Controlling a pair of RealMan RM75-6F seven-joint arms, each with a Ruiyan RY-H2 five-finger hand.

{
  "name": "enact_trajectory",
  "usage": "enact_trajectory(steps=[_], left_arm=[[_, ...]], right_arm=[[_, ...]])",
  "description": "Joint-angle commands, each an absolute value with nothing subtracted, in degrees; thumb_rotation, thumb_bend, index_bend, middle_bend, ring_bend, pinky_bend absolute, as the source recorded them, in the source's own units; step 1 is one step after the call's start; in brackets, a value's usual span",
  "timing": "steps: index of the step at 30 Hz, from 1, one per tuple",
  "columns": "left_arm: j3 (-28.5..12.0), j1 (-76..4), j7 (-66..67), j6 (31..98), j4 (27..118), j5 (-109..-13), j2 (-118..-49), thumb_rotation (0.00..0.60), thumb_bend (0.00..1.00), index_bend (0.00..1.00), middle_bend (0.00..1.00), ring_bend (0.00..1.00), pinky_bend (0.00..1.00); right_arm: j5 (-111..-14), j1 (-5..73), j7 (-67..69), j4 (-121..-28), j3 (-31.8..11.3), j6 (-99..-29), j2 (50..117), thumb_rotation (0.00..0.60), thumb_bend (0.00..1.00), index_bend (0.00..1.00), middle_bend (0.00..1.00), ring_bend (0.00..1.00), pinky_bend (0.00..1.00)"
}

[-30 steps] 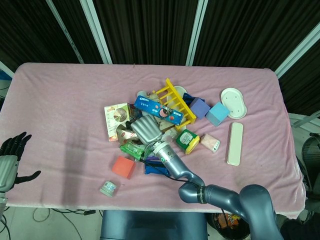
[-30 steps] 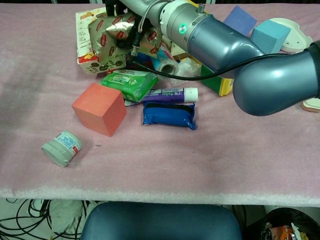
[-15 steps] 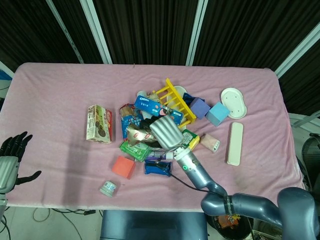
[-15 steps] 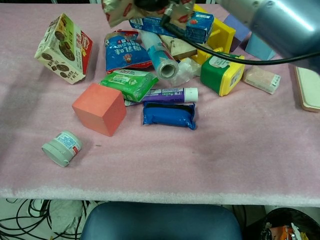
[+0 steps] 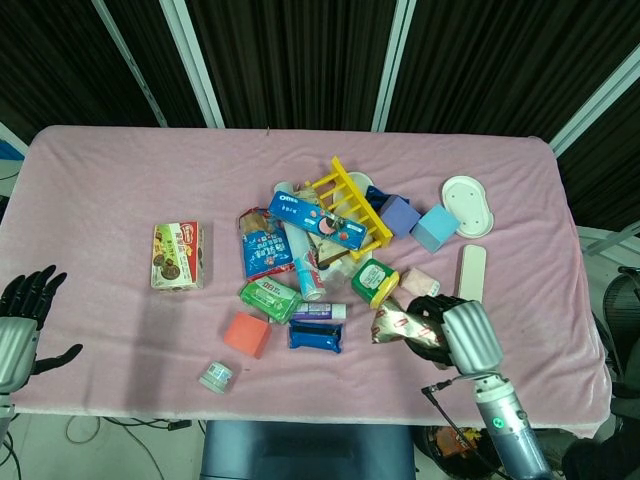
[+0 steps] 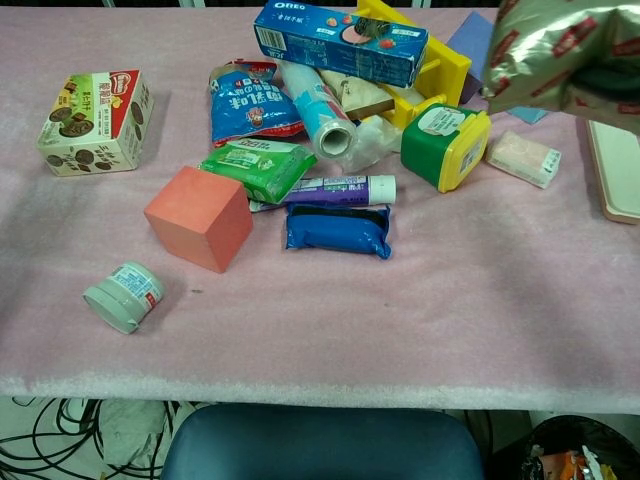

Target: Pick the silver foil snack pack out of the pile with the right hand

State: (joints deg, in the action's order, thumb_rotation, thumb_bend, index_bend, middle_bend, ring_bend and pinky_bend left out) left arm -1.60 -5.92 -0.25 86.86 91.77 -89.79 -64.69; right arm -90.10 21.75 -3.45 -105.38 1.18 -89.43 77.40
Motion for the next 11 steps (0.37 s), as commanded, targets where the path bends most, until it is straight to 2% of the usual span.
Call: enact_trajectory(steps=[1,11], left_arm=[[-1.6,-5.89,-0.29,86.95,91.64,-89.84,-64.79,0.6,0.0,0.0,0.0,0.0,0.0],[-1.43,-5.6,-0.19,87.63,91.82,-90.3,-64.76,0.6,0.0,0.0,0.0,0.0,0.0]], right_arm=[[-93.07,18.63,1.2,-103.29,3.18,-92.77,75.89,0.6,0.51,0.82,0.66,0.61,0.7],[-96.55,16.64,6.11,-99.78,3.86,-94.55,75.98,0.6,0.51,0.82,0.66,0.61,0.7]])
